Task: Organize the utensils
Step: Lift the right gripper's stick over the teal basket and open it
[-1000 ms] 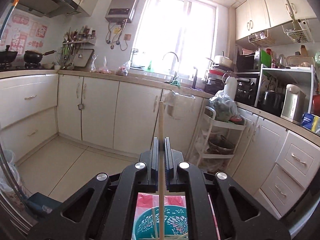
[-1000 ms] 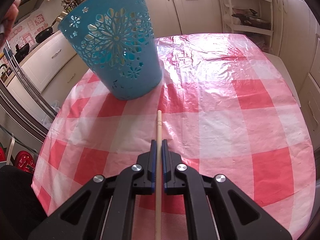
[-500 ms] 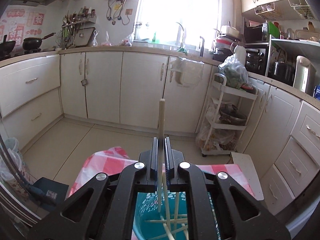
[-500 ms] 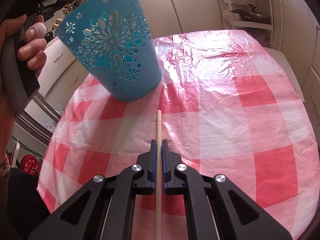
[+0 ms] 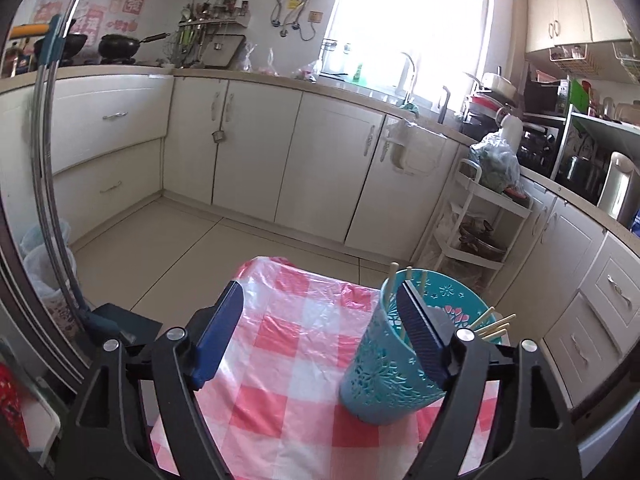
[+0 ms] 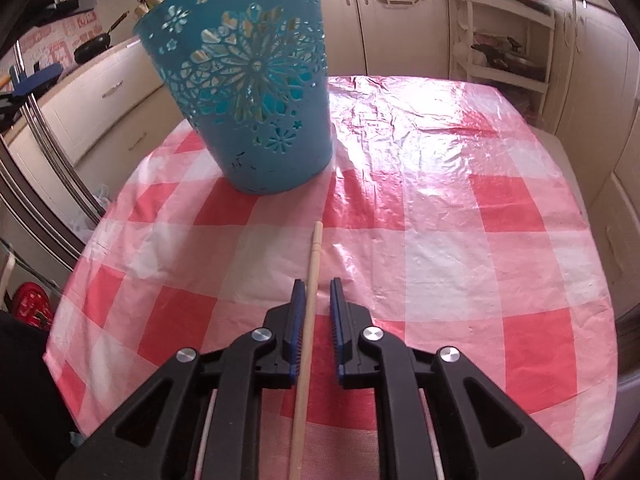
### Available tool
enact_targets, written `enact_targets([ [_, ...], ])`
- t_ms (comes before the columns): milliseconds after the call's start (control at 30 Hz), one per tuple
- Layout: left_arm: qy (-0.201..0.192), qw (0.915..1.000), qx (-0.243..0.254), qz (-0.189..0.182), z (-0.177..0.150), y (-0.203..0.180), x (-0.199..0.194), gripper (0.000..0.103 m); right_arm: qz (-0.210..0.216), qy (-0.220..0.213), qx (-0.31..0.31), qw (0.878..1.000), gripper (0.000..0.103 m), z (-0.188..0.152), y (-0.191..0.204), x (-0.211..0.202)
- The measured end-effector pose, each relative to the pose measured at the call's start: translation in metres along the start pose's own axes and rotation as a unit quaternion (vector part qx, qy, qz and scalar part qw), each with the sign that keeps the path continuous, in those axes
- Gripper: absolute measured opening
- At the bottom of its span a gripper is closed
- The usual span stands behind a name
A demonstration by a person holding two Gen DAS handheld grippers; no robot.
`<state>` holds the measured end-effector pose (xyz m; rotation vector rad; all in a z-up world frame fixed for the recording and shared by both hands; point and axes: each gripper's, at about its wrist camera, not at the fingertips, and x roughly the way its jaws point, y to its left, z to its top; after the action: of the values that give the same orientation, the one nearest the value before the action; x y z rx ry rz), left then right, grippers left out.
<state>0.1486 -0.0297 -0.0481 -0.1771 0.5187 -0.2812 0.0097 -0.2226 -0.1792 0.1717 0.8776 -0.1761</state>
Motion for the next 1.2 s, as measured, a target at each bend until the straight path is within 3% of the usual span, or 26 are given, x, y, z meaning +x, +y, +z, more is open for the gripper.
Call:
enact_targets([
  [167,0.023,0.9993,-0.026,0.009,-0.006,0.021,0.010,0.076,0.000,0.002,0.017,1.000,0.006,-0.005,-0.007,-0.007],
  [267,0.023,0.9993,-0.027,0.010,-0.006,0.023,0.010,0.076,0.065,-0.006,0.074,0.995,0.006,-0.010,-0.022,-0.024],
  [467,0.028,0.9988,-0.041,0.005,-0.005,0.029,0.012,0.076,0.143,-0.108,0.082,0.980,0.006,0.020,-0.015,-0.090],
  [700,0.032,0.9984,-0.045,0.011,-0.006,0.026,0.012,0.076,0.196,-0.182,0.088,0.959,0.006,0.073,-0.011,-0.136],
  [867,0.034,0.9985,-0.041,0.009,-0.009,0.020,0.012,0.076,0.210,-0.236,0.096,0.944,0.006,0.129,-0.010,-0.145],
  [1033,0.034,0.9989,-0.030,0.006,-0.010,0.014,0.012,0.078,0.197,-0.300,0.097,0.928,0.006,0.181,0.005,-0.137],
  [1200,0.044,0.9983,-0.037,0.003,-0.009,0.016,0.017,0.079,0.172,-0.304,0.105,0.931,0.006,0.212,0.012,-0.095],
])
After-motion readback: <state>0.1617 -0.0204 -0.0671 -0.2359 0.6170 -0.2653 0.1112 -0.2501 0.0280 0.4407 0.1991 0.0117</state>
